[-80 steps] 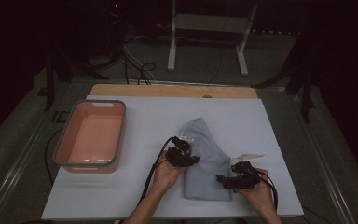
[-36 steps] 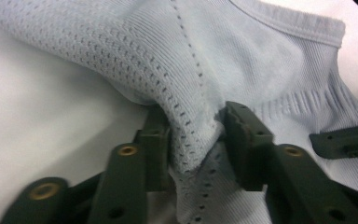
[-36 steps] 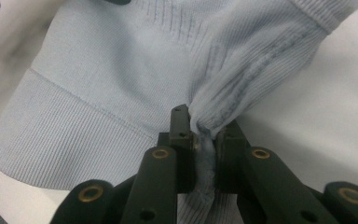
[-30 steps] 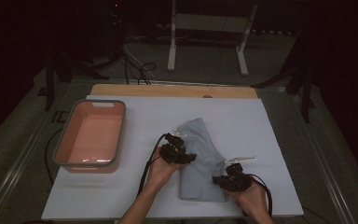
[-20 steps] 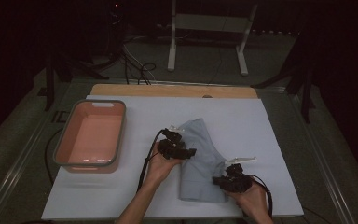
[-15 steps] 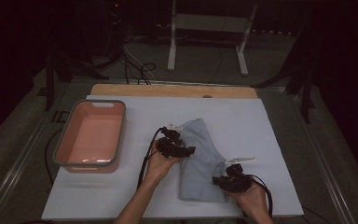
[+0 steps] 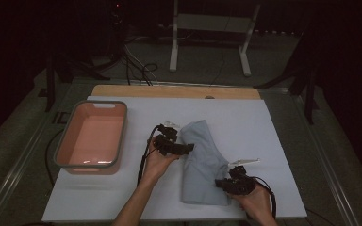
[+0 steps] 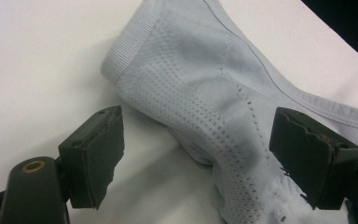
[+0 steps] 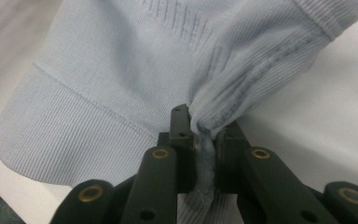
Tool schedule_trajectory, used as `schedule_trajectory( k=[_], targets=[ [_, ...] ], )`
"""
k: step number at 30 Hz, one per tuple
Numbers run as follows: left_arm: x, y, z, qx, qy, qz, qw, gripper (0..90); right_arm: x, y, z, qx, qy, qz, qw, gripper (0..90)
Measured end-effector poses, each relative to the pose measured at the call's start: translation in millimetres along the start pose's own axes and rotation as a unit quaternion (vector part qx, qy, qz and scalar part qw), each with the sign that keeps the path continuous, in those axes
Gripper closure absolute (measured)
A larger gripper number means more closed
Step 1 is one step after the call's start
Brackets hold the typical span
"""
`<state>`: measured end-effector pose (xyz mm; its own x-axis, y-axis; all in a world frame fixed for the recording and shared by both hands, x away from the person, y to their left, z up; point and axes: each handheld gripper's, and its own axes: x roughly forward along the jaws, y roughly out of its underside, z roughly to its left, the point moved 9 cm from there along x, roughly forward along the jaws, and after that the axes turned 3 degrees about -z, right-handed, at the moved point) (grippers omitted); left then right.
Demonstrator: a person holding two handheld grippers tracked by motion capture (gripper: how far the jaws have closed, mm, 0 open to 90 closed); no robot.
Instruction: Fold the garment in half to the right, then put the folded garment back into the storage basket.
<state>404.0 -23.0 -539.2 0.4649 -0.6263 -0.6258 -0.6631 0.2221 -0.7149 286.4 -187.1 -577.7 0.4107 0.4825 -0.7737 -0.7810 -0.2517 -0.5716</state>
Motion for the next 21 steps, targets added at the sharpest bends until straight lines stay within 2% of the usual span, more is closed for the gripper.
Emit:
schedule_trajectory(
  k=[13, 21],
  targets=[
    [-4.4, -14.2, 17.0, -0.010, -0.016, -0.021, 0.9996, 20.2, 0.0, 0.2, 0.0, -0.001, 0.000, 0.000, 1.0000, 81.0],
    [1.8, -18.3, 23.9, -0.014, -0.022, -0.020, 0.9995, 20.7, 0.1, 0.2, -0.1, 0.000, -0.001, 0.000, 1.0000, 81.0]
  ],
)
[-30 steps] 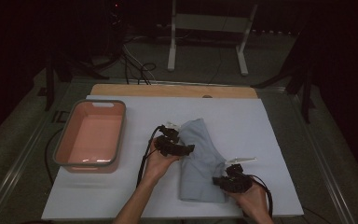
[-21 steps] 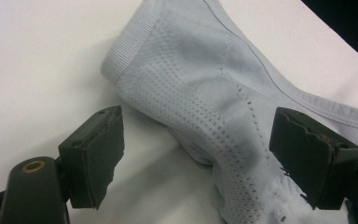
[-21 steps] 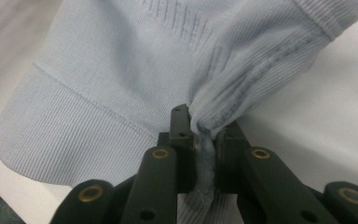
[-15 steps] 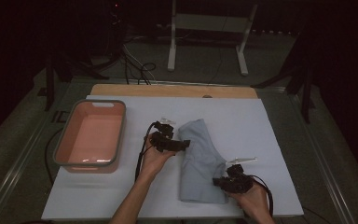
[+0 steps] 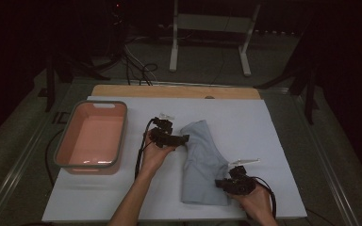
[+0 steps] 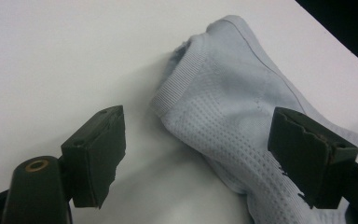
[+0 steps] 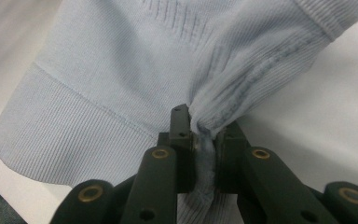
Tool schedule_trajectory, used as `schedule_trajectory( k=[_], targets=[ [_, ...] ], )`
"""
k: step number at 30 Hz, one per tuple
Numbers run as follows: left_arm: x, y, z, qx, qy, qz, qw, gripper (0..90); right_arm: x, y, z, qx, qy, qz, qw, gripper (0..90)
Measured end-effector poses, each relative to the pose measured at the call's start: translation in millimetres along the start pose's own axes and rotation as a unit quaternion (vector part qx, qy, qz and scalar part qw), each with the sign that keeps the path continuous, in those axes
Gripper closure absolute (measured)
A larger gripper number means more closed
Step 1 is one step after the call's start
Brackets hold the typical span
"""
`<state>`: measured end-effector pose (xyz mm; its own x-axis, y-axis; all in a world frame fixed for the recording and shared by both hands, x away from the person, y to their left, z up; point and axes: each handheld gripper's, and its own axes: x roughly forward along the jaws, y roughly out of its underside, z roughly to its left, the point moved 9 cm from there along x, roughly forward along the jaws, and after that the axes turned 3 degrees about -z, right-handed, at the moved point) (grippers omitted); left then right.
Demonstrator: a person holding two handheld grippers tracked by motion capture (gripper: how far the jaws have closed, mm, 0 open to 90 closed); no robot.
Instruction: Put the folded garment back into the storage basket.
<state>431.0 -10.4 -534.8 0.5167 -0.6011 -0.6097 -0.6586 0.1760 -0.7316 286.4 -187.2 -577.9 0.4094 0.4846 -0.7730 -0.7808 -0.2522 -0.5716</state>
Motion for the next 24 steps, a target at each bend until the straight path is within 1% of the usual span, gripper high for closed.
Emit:
schedule_trajectory(
  k=[7, 12, 15, 18, 20, 22, 24],
  targets=[
    [7.8, 1.4, 5.2, -0.006, -0.003, 0.007, 0.9999, 23.3, 0.1, 0.1, -0.2, -0.001, 0.000, -0.002, 1.0000, 80.9],
    [16.5, 6.0, 3.7, -0.008, 0.000, 0.021, 0.9997, 25.5, 0.2, 0.1, -0.4, -0.001, -0.001, -0.003, 1.0000, 80.9],
    [24.0, 10.0, 3.1, -0.015, 0.003, 0.032, 0.9994, 27.8, 0.2, 0.1, -0.4, -0.002, 0.000, -0.003, 1.0000, 80.8],
    [31.2, 13.1, 1.4, -0.025, 0.011, 0.040, 0.9988, 30.8, 0.2, 0.2, -0.4, -0.002, -0.001, -0.004, 1.0000, 80.8],
    [35.2, 14.1, 0.7, -0.027, 0.015, 0.045, 0.9985, 32.2, 0.1, 0.2, -0.1, 0.000, 0.000, -0.003, 1.0000, 80.8],
    [38.5, 13.6, 0.9, -0.027, 0.016, 0.047, 0.9984, 37.0, 0.2, 0.2, -0.6, -0.003, -0.001, -0.004, 1.0000, 80.8],
    [40.6, 11.2, 1.6, -0.023, 0.011, 0.047, 0.9986, 47.2, 0.2, 0.1, -0.4, -0.002, -0.001, -0.004, 1.0000, 80.8]
  ],
)
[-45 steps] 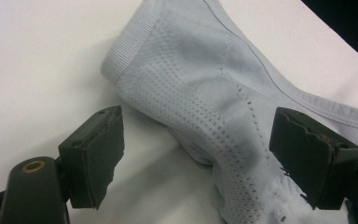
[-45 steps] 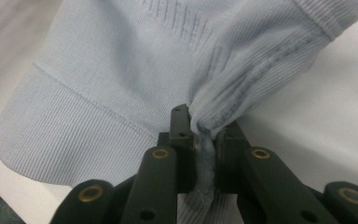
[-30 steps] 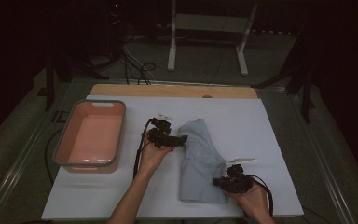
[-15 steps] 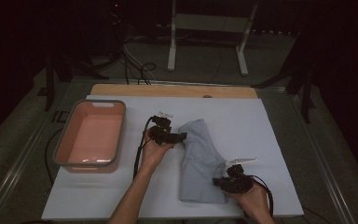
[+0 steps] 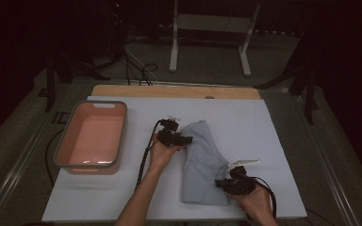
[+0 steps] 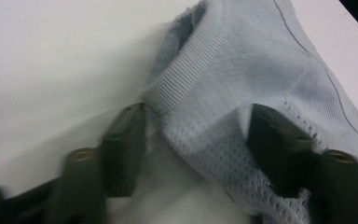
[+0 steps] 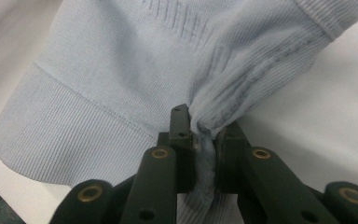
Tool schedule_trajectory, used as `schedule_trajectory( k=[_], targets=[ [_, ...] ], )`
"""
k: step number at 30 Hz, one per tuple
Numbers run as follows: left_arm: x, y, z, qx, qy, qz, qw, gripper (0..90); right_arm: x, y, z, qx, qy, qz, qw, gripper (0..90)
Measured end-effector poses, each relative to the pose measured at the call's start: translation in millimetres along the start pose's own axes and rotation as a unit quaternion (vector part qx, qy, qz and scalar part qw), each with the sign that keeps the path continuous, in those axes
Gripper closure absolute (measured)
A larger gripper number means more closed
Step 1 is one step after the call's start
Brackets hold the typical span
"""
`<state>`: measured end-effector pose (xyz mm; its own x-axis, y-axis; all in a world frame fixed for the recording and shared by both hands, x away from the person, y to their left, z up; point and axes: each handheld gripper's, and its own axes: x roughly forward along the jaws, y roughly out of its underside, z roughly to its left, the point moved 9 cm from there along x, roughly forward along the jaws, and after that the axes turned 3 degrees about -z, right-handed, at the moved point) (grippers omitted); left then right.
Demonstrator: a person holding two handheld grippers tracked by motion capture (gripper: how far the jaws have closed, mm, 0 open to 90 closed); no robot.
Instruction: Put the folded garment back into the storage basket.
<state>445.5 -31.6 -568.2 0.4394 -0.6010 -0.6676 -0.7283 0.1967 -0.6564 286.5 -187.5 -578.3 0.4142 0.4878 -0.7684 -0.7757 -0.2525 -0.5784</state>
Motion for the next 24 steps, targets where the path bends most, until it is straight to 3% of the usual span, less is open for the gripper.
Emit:
schedule_trajectory(
  k=[5, 11, 14, 15, 20, 24],
  targets=[
    [2.7, -6.4, -3.7, 0.017, 0.003, 0.002, 0.9999, 83.3, 0.0, 0.0, 0.0, -0.001, 0.000, 0.000, 1.0000, 80.8],
    [2.2, -21.6, -2.9, 0.020, -0.020, -0.024, 0.9993, 87.3, 0.0, 0.0, 0.0, -0.001, 0.000, 0.000, 1.0000, 80.8],
    [3.7, -23.2, -3.7, 0.015, -0.016, -0.025, 0.9995, 86.8, 0.0, 0.0, -0.1, -0.001, 0.000, 0.000, 1.0000, 80.8],
    [4.4, -22.6, -4.4, 0.013, -0.014, -0.024, 0.9995, 84.7, 0.0, 0.0, -0.1, -0.001, 0.000, 0.000, 1.0000, 80.8],
    [1.8, -21.1, -2.3, -0.006, -0.012, -0.024, 0.9996, 52.1, -0.1, 0.1, -0.1, -0.002, -0.001, 0.000, 1.0000, 80.8],
    [-3.8, -20.7, -5.2, -0.015, -0.003, -0.031, 0.9994, 33.1, 0.0, 0.0, -0.1, -0.001, -0.001, 0.000, 1.0000, 80.7]
  ],
)
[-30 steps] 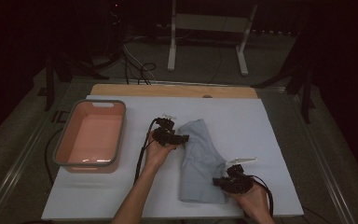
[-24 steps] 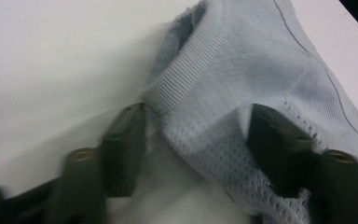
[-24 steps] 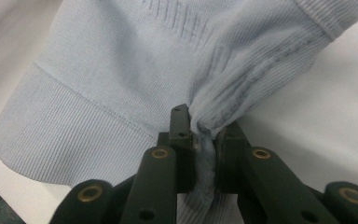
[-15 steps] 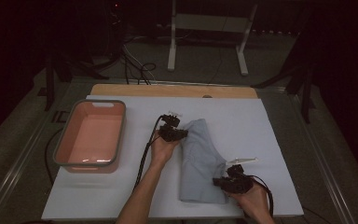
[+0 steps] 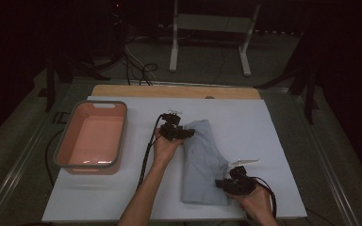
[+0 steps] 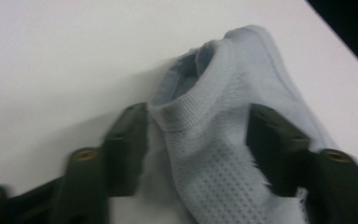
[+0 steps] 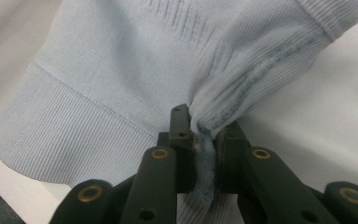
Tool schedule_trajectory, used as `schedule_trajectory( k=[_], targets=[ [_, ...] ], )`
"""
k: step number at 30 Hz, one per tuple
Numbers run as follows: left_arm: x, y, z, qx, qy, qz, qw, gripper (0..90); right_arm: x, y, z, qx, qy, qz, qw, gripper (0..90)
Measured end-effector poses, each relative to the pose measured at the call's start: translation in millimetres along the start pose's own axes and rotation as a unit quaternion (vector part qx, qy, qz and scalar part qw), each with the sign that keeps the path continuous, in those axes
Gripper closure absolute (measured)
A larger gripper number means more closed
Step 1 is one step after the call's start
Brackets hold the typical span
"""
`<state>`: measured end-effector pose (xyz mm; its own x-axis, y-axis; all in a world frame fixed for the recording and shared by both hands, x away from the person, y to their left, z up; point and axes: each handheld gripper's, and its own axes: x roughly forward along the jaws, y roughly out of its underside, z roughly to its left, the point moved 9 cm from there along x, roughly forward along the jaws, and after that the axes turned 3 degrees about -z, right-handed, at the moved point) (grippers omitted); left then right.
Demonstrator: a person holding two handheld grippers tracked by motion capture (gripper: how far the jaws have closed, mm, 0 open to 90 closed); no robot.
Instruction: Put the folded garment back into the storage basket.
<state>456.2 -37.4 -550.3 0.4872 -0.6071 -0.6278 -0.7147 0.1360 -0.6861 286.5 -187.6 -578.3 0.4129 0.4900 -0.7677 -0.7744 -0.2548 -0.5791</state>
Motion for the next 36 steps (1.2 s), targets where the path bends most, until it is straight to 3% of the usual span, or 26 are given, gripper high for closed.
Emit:
schedule_trajectory(
  k=[5, 9, 15, 19, 26, 27, 30, 36],
  targets=[
    [-1.4, 11.1, -4.1, 0.003, -0.001, 0.016, 0.9999, 16.5, 0.0, 0.1, 0.0, 0.000, 0.001, 0.000, 1.0000, 80.8],
    [2.0, 21.1, -6.2, -0.003, 0.012, 0.028, 0.9995, 15.9, 0.0, 0.0, 0.0, 0.000, 0.001, -0.001, 1.0000, 80.7],
    [11.7, 30.1, -6.9, 0.003, 0.013, 0.046, 0.9988, 20.2, 0.0, 0.0, 0.3, 0.002, 0.001, 0.000, 1.0000, 80.7],
    [19.0, 33.5, -6.7, 0.008, 0.009, 0.050, 0.9987, 26.2, 0.1, 0.0, 0.5, 0.003, 0.000, 0.000, 1.0000, 80.6],
    [23.3, 32.6, -10.2, 0.001, 0.016, 0.047, 0.9988, 49.2, 0.2, -0.1, 0.2, 0.003, 0.002, 0.001, 1.0000, 80.6],
    [25.2, 33.1, -12.2, -0.003, 0.022, 0.048, 0.9986, 49.2, 0.3, -0.2, 0.4, 0.004, 0.002, 0.001, 1.0000, 80.6],
    [27.7, 33.3, -15.1, -0.011, 0.032, 0.051, 0.9981, 61.6, 0.3, -0.2, 0.4, 0.004, 0.003, 0.001, 1.0000, 80.5],
    [29.2, 33.8, -21.6, -0.008, 0.042, 0.056, 0.9975, 84.7, 0.4, -0.3, 0.7, 0.004, 0.003, 0.001, 1.0000, 80.6]
  ],
)
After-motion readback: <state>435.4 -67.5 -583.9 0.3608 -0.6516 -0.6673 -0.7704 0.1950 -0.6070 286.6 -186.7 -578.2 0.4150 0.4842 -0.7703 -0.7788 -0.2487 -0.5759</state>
